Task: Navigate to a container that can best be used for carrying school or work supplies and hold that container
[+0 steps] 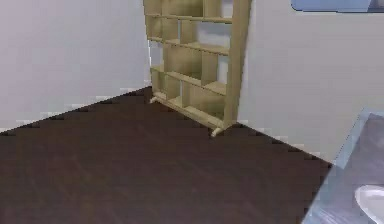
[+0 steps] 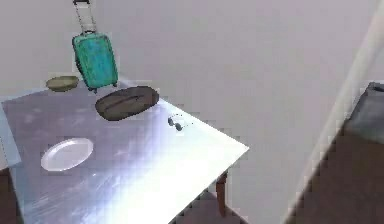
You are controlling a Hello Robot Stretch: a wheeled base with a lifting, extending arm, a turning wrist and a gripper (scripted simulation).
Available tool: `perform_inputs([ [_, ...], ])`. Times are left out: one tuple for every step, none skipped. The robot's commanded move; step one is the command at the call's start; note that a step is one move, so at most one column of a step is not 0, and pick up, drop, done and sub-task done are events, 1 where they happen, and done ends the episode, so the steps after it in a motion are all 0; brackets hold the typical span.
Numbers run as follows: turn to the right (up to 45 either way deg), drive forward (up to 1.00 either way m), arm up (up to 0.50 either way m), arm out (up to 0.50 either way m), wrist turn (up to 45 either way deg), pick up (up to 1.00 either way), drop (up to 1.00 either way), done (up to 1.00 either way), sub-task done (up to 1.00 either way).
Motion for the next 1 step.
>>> perform_inputs([
  [-45.0, 0.0, 0.0, 0.0, 0.0, 0.0, 0.0, 0.0, 0.0],
])
